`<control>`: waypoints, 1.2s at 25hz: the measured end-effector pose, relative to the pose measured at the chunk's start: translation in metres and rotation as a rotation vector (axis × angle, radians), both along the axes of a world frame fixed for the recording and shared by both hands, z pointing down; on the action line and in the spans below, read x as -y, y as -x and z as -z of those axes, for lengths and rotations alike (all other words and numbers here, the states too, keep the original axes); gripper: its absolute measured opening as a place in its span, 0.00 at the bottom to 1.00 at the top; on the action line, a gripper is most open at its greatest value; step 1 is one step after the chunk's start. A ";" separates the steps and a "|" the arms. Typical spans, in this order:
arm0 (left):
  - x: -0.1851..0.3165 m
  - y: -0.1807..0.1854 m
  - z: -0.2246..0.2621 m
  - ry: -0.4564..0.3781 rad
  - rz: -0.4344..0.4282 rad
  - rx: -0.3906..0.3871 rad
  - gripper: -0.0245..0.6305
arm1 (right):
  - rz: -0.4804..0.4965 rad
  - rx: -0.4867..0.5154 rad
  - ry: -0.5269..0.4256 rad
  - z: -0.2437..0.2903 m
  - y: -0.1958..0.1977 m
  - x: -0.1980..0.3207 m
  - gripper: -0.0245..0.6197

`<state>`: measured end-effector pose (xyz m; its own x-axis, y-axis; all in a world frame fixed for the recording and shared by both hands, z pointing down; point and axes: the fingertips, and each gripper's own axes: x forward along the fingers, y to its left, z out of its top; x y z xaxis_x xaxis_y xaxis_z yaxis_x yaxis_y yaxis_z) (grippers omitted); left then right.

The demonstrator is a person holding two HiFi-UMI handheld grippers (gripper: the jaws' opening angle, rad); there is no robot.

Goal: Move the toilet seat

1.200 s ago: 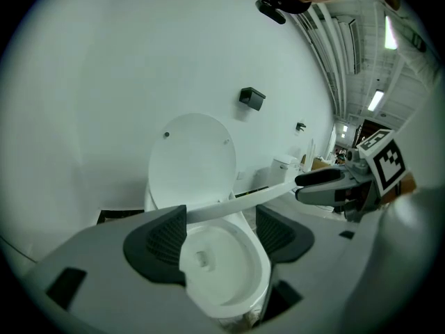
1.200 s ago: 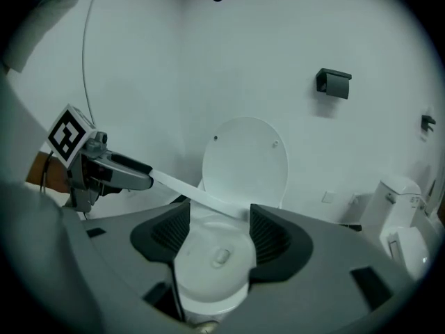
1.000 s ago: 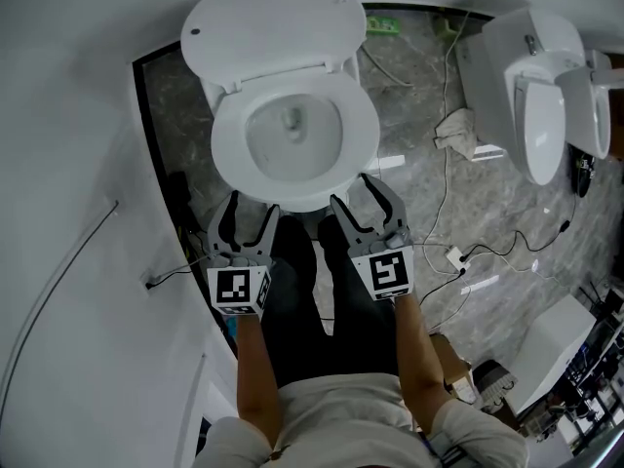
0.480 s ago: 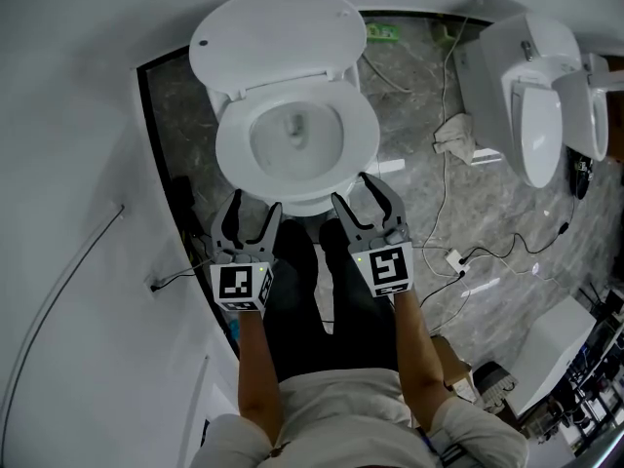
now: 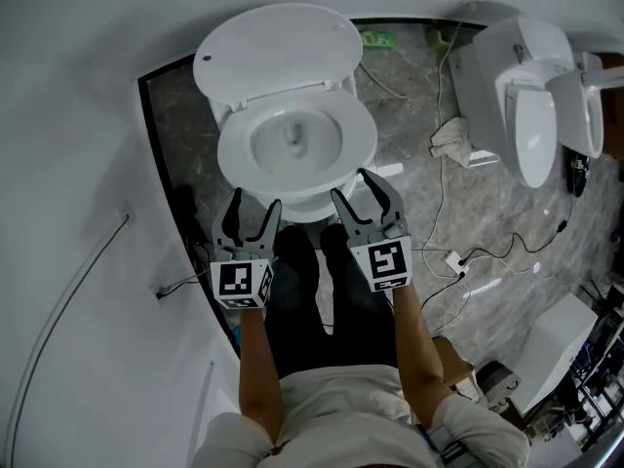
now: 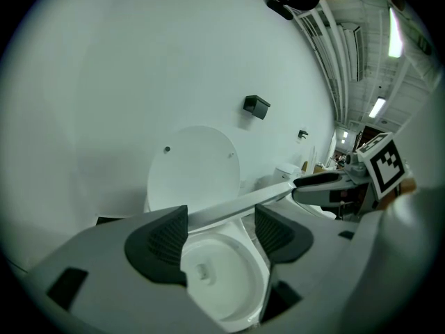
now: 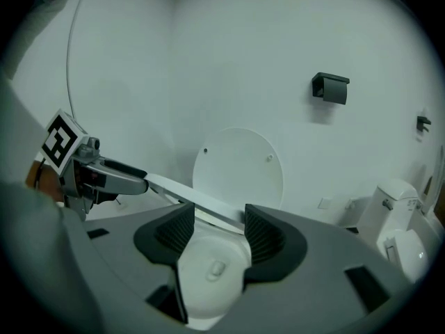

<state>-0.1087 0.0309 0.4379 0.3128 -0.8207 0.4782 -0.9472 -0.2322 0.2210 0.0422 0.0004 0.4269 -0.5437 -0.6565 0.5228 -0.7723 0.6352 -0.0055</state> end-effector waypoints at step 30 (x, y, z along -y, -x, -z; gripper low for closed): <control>0.056 0.028 0.026 -0.026 -0.085 -0.025 0.41 | -0.180 -0.053 -0.053 0.026 0.018 0.062 0.41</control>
<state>-0.1366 -0.0252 0.4121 0.3929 -0.8029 0.4483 -0.9183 -0.3172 0.2368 0.0243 -0.0618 0.4007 -0.3877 -0.7680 0.5097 -0.8717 0.4853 0.0681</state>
